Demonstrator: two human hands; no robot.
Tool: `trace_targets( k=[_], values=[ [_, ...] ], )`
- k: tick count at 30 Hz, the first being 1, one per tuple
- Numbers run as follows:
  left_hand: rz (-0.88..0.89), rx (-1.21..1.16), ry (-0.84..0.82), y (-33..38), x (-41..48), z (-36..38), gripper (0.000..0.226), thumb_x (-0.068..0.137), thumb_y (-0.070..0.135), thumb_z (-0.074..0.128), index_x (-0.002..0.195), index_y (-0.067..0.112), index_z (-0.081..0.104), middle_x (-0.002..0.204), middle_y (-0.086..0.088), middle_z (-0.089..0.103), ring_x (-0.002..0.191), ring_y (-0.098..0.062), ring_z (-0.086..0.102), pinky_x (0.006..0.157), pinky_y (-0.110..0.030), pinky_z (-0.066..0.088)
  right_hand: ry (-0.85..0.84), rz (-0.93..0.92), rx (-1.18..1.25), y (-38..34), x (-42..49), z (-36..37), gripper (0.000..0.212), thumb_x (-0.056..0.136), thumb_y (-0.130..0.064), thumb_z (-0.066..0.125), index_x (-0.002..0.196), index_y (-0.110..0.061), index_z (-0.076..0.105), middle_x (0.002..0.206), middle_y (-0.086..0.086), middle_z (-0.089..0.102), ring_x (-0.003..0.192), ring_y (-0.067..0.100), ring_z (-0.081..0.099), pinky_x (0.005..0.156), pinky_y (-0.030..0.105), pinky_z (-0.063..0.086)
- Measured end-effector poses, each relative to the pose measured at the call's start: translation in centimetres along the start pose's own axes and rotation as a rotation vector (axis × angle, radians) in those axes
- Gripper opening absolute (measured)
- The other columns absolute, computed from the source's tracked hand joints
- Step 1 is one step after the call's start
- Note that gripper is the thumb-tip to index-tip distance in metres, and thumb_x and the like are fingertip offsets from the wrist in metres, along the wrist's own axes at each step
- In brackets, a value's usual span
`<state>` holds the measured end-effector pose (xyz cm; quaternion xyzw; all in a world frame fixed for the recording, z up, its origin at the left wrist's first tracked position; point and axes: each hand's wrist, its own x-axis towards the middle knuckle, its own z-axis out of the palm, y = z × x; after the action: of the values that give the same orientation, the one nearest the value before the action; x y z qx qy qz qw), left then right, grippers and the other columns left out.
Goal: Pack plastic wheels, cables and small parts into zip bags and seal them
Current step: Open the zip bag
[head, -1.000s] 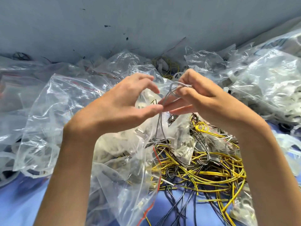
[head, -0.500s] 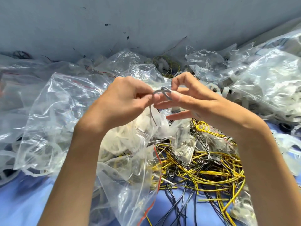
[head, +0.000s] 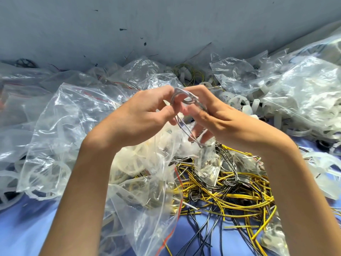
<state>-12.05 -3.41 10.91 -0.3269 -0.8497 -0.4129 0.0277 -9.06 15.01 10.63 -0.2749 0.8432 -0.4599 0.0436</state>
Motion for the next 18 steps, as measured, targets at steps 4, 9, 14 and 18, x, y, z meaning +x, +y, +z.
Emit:
trace_targets(
  k=[4, 9, 14, 18],
  values=[
    [-0.002, 0.084, 0.042, -0.6, 0.1, 0.0, 0.013, 0.095, 0.011, 0.053, 0.087, 0.019, 0.058, 0.087, 0.004, 0.066, 0.072, -0.002, 0.065, 0.066, -0.020, 0.050, -0.006, 0.006, 0.011, 0.2, 0.1, 0.0, 0.030, 0.083, -0.058, 0.034, 0.112, -0.054, 0.043, 0.094, -0.002, 0.063, 0.064, 0.015, 0.069, 0.057, 0.024, 0.053],
    [-0.013, -0.035, 0.061, -0.5, 0.0, 0.0, 0.019, 0.093, 0.000, 0.055, 0.086, 0.018, 0.055, 0.088, -0.006, 0.067, 0.075, -0.009, 0.070, 0.072, -0.026, 0.058, -0.024, -0.010, -0.044, 0.2, 0.1, 0.3, 0.028, 0.082, -0.064, 0.028, 0.110, -0.063, 0.033, 0.111, -0.010, 0.062, 0.101, 0.000, 0.062, 0.093, 0.035, 0.050],
    [0.013, -0.089, 0.081, 0.1, 0.4, 0.9, 0.023, 0.089, -0.002, 0.057, 0.080, 0.019, 0.052, 0.075, 0.002, 0.062, 0.070, -0.005, 0.065, 0.064, -0.015, 0.051, -0.065, 0.037, 0.042, -0.2, -0.1, 0.7, 0.043, 0.081, -0.060, 0.027, 0.122, -0.045, 0.025, 0.114, -0.003, 0.063, 0.092, 0.008, 0.069, 0.087, 0.041, 0.055],
    [-0.002, -0.041, 0.154, 0.0, 0.5, 1.0, 0.022, 0.086, 0.005, 0.065, 0.075, 0.021, 0.053, 0.075, 0.003, 0.063, 0.078, -0.013, 0.065, 0.071, -0.024, 0.056, -0.067, 0.033, 0.076, -0.1, -0.1, 0.6, 0.042, 0.082, -0.061, 0.026, 0.121, -0.043, 0.029, 0.093, 0.008, 0.065, 0.072, 0.019, 0.072, 0.076, 0.039, 0.057]
  ],
)
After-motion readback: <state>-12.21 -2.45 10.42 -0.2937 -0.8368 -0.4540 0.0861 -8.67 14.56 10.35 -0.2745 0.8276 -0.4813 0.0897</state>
